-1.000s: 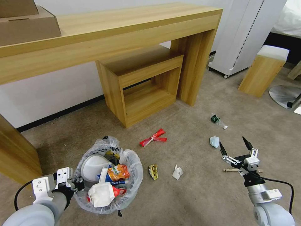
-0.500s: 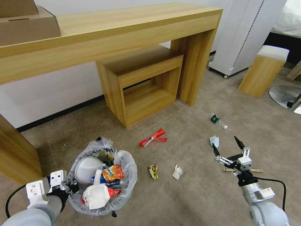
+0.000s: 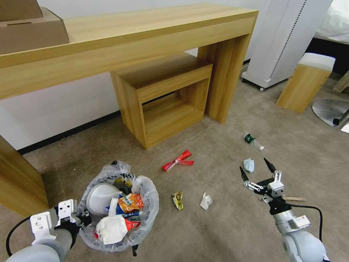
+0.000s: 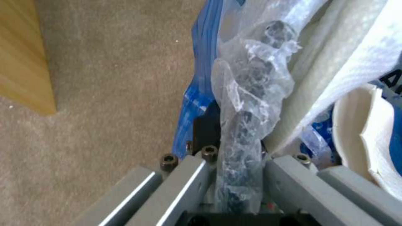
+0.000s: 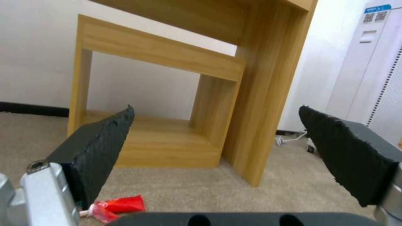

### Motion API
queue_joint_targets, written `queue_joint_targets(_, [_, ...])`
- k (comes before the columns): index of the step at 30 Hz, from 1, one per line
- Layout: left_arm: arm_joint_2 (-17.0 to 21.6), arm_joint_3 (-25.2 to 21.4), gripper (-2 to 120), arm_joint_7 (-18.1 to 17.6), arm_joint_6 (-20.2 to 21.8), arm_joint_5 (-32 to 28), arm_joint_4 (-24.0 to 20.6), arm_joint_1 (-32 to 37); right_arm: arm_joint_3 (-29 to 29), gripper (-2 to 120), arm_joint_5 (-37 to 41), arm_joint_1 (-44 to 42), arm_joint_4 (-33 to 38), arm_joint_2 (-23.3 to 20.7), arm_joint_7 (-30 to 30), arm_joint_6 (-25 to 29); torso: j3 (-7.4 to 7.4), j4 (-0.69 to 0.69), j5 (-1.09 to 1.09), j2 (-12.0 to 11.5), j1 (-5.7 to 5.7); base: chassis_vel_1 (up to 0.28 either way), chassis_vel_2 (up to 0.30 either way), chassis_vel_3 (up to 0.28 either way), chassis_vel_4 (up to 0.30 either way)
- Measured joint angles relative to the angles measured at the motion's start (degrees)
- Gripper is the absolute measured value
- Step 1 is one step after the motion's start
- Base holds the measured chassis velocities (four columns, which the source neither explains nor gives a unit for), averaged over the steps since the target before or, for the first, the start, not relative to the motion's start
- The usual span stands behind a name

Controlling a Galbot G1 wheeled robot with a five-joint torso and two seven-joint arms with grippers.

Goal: Pick up the trash bin and place the garbage on the floor into it.

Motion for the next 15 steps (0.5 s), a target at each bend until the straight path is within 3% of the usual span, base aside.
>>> queue_joint_targets(8, [0.1,0.2,0,0.1,0.0,0.0,0.6,-0.7,-1.1,100,0.5,0.9,-0.8,0.0,0.2,0.5,0.01,0.00,0.01,0.0,0.01,-0.088,0.069,0.090,-0.079])
queue_joint_targets(15, [1.0,-0.1,0,-0.3,-0.2,-1.5,0.7,-1.3,-1.2,100,1.1,1.3,-0.3,-0.8,0.2,0.3,0.00,0.00,0.00,0.0,0.00,-0.017,0.013,0.013,-0.017])
